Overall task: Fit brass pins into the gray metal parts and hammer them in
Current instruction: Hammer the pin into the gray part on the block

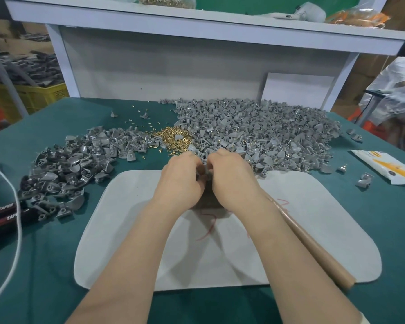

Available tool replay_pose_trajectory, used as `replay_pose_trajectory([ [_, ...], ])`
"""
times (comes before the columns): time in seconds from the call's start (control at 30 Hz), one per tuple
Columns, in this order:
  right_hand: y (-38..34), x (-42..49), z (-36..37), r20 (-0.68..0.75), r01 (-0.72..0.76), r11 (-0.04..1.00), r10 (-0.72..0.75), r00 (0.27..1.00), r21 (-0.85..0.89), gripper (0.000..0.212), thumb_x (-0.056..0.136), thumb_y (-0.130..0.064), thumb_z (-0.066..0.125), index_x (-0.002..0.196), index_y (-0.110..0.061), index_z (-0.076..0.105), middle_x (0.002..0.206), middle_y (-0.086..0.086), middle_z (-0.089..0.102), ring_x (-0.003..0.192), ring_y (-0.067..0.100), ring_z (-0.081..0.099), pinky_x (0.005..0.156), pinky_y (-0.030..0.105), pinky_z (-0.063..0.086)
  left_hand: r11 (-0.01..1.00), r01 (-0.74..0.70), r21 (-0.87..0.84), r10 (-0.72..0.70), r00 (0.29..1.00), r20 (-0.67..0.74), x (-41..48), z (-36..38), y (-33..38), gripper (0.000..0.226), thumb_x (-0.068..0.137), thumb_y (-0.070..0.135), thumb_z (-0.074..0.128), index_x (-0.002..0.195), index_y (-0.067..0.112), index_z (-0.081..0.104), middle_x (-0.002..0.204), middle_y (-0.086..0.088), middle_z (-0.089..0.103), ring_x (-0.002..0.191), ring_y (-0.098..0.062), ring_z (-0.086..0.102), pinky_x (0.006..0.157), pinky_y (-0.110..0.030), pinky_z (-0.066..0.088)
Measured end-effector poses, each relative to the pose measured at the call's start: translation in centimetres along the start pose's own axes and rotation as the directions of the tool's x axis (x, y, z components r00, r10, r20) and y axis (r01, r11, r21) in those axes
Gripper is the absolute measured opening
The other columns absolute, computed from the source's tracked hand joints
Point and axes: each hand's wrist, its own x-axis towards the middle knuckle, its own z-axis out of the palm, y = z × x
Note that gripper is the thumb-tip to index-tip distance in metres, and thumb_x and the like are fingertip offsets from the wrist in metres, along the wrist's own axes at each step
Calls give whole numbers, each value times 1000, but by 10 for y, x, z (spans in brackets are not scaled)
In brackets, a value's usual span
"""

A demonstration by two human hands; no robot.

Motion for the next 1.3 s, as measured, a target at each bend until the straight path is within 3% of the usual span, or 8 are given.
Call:
replay_pose_trajectory([
  [0.13, -4, 1, -7, 35, 50, 997, -48, 998, -56, 24, 89, -4, 45, 111, -11, 53, 114, 6, 51, 107, 24, 49, 67, 23, 15, 1000, -17, 26, 17, 1000, 6, 0, 0, 1, 13, 84, 6, 55, 92, 5, 65, 103, -12, 60, 101, -35, 54, 85, -45, 44],
  [0.33, -2, 3, -2, 22, 24, 999, -24, 999, -25, 22, 89, -5, 46, 108, -14, 54, 111, 5, 53, 105, 24, 51, 68, 24, 22, 999, -26, 20, 26, 1000, 10, 1, 0, 0, 13, 82, 5, 55, 91, 5, 65, 101, -12, 61, 100, -35, 55, 84, -43, 46],
  [0.43, 8, 1, 3, 19, -69, 983, 67, 998, 172, 12, 90, -10, 52, 96, -14, 61, 101, 3, 58, 96, 24, 54, 69, 27, 34, 1000, 5, -6, -5, 1000, 2, 0, 0, -1, 5, 86, 12, 59, 87, 11, 64, 102, -7, 61, 102, -31, 55, 88, -42, 45],
  [0.5, 18, 0, 4, 59, -136, 922, 123, 991, 363, 12, 89, -14, 57, 91, -15, 69, 96, 1, 65, 93, 20, 58, 80, 29, 43, 1000, 11, -10, -12, 1000, -8, -1, 0, -2, 5, 87, 16, 61, 82, 17, 60, 102, -4, 62, 103, -29, 55, 90, -42, 45],
  [0.63, 28, 0, 2, 98, -187, 839, 159, 982, 512, 17, 91, -15, 57, 95, -14, 74, 93, 0, 72, 90, 15, 62, 79, 21, 43, 999, 16, -35, -17, 999, -31, -2, -1, -1, 11, 87, 14, 61, 78, 20, 58, 101, -4, 63, 102, -28, 57, 91, -42, 45],
  [0.8, 25, 1, 4, 98, -211, 809, 188, 977, 549, 15, 88, -13, 60, 99, -15, 72, 95, 0, 71, 92, 15, 64, 90, 30, 48, 999, 21, -29, -21, 1000, -20, -2, 0, -2, 9, 87, 14, 60, 80, 19, 59, 102, -5, 62, 103, -28, 56, 92, -42, 45],
  [1.0, 16, 0, 10, 26, -168, 887, 174, 984, 429, 9, 87, -22, 62, 92, -20, 69, 95, 1, 67, 91, 19, 60, 84, 35, 48, 999, 34, -16, -34, 999, -24, -1, 0, -2, 6, 86, 16, 62, 90, 13, 65, 104, -5, 62, 104, -28, 56, 90, -41, 45],
  [1.3, 14, 0, 11, 16, -191, 900, 200, 980, 393, 12, 88, -23, 61, 90, -16, 70, 92, 4, 68, 91, 22, 60, 82, 35, 49, 999, 34, -28, -35, 999, -31, -1, 2, -2, 4, 86, 16, 61, 87, 14, 64, 102, -5, 62, 103, -28, 57, 89, -41, 47],
])
